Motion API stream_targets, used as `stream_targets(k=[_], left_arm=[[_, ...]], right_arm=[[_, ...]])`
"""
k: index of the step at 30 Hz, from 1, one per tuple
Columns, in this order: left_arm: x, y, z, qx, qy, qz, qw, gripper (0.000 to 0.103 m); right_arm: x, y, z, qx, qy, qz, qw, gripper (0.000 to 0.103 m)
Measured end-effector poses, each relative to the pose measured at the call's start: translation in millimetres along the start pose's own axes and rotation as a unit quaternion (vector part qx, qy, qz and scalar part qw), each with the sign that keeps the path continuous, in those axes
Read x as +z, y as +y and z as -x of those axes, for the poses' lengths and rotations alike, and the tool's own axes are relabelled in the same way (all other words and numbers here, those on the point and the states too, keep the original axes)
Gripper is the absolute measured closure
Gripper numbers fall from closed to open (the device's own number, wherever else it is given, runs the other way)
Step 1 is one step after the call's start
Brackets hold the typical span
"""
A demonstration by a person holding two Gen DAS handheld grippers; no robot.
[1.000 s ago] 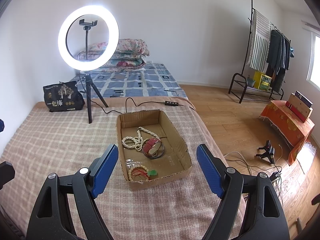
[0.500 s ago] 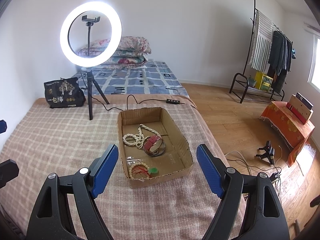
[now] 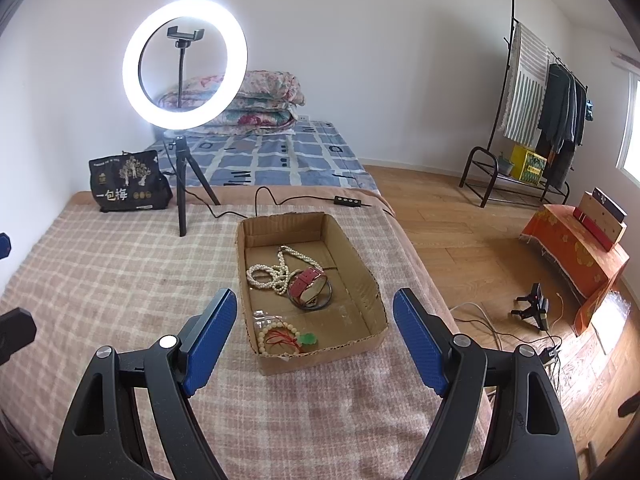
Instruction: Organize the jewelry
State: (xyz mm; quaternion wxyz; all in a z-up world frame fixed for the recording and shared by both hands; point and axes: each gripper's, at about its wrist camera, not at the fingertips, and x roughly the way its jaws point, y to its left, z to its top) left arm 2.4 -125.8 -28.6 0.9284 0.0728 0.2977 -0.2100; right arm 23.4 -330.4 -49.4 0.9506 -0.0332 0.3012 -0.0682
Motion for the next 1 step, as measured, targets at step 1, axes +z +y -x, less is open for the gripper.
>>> stream_targets(k=[1], left_arm=[[-0.1,0.8,-0.5,0.0,0.002,0.002,1.0,0.0]], right_arm=[[0.2,-0.1,-0.5,0.0,0.0,0.001,1.0,0.023]])
